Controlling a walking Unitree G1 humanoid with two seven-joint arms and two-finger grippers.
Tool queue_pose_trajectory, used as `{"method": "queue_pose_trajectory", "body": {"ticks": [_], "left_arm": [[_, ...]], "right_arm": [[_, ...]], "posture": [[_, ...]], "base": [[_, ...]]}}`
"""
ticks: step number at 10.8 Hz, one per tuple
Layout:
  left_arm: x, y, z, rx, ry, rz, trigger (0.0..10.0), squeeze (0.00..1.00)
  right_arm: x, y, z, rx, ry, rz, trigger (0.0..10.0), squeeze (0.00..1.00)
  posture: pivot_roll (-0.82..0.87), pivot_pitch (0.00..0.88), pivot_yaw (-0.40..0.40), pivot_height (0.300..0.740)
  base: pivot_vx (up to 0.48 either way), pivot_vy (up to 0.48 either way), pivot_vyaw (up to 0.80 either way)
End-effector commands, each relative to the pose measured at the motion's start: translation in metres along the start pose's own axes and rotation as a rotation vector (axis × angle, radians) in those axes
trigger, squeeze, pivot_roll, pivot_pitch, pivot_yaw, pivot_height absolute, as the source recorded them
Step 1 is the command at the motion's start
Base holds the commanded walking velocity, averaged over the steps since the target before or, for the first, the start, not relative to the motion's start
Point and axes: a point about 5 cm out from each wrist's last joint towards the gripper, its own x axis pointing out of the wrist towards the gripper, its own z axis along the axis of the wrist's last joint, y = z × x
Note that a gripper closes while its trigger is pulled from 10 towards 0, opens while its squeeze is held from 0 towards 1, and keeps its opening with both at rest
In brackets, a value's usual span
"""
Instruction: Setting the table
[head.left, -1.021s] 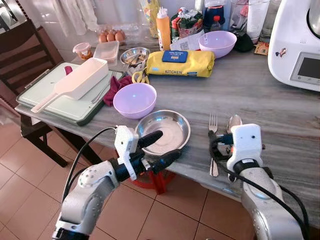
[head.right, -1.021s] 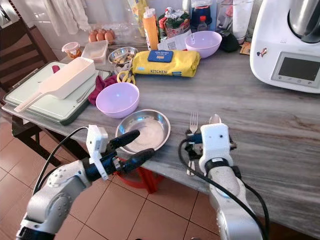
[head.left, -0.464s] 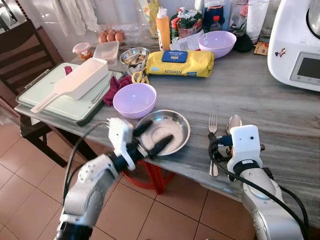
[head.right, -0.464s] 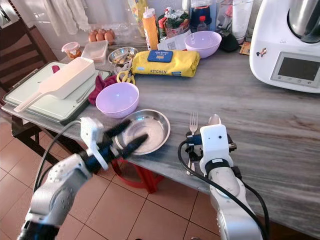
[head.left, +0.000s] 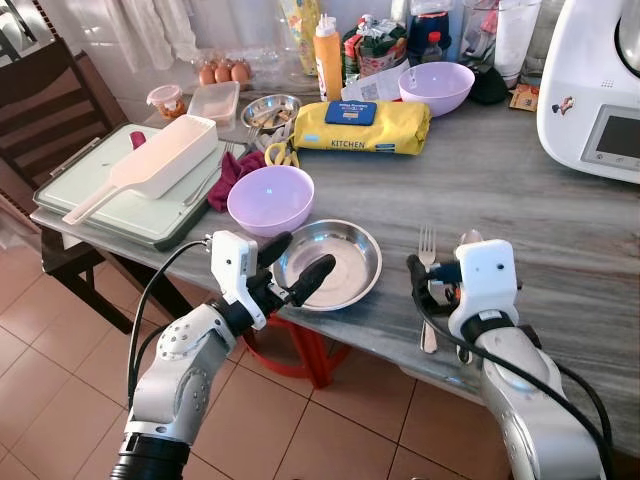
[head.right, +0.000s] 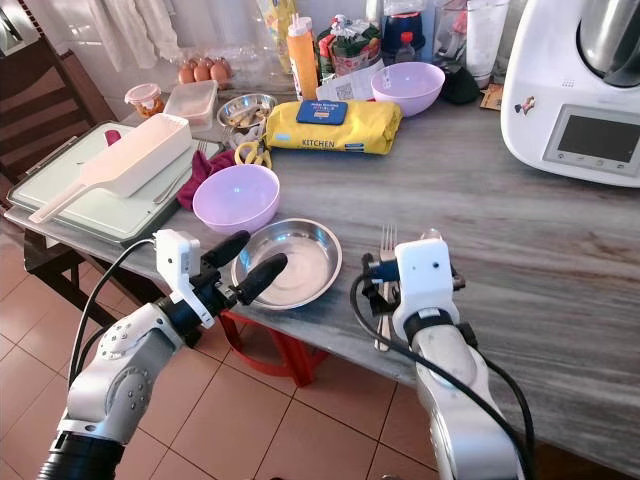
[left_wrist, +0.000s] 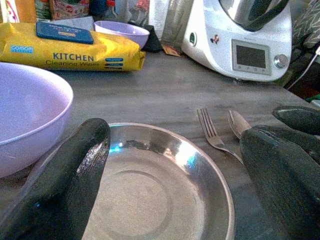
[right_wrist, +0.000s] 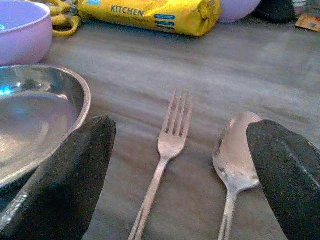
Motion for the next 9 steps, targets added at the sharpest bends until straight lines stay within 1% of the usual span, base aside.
{"method": "queue_pose_trajectory", "body": {"ticks": [1,3,4,5,6,9], "left_arm": [[-0.007,0.005,0.005,0.017,-0.025,0.037,10.0,0.00],[-0.013,0.005,0.003,0.019,-0.018,0.050,10.0,0.00],[-0.013,0.002,0.000,0.008,-0.016,0.049,10.0,0.00],[-0.009,-0.001,-0.001,0.001,-0.016,0.034,10.0,0.00],[-0.007,-0.002,-0.001,-0.001,-0.016,0.025,10.0,0.00],[-0.003,-0.001,0.001,-0.002,-0.019,0.023,10.0,0.00]], "right_arm": [[-0.006,-0.002,0.004,0.001,-0.036,-0.018,10.0,1.00],[-0.017,-0.016,0.002,-0.056,-0.044,-0.104,10.0,1.00],[-0.022,-0.023,-0.005,-0.075,-0.001,-0.153,10.0,1.00],[-0.021,-0.021,-0.007,-0.068,0.021,-0.143,10.0,1.00],[-0.019,-0.018,-0.009,-0.035,0.050,-0.138,10.0,1.00],[-0.012,-0.010,-0.010,-0.074,0.115,-0.066,10.0,1.00]], "posture": [[-0.14,0.104,0.139,0.740],[-0.15,0.109,0.138,0.740],[-0.16,0.111,0.141,0.740],[-0.17,0.111,0.146,0.740],[-0.17,0.112,0.148,0.740],[-0.17,0.118,0.145,0.740]], "base": [[0.000,0.000,0.00],[0.000,0.000,0.00],[0.000,0.000,0.00],[0.000,0.000,0.00],[0.000,0.000,0.00],[0.000,0.000,0.00]]}}
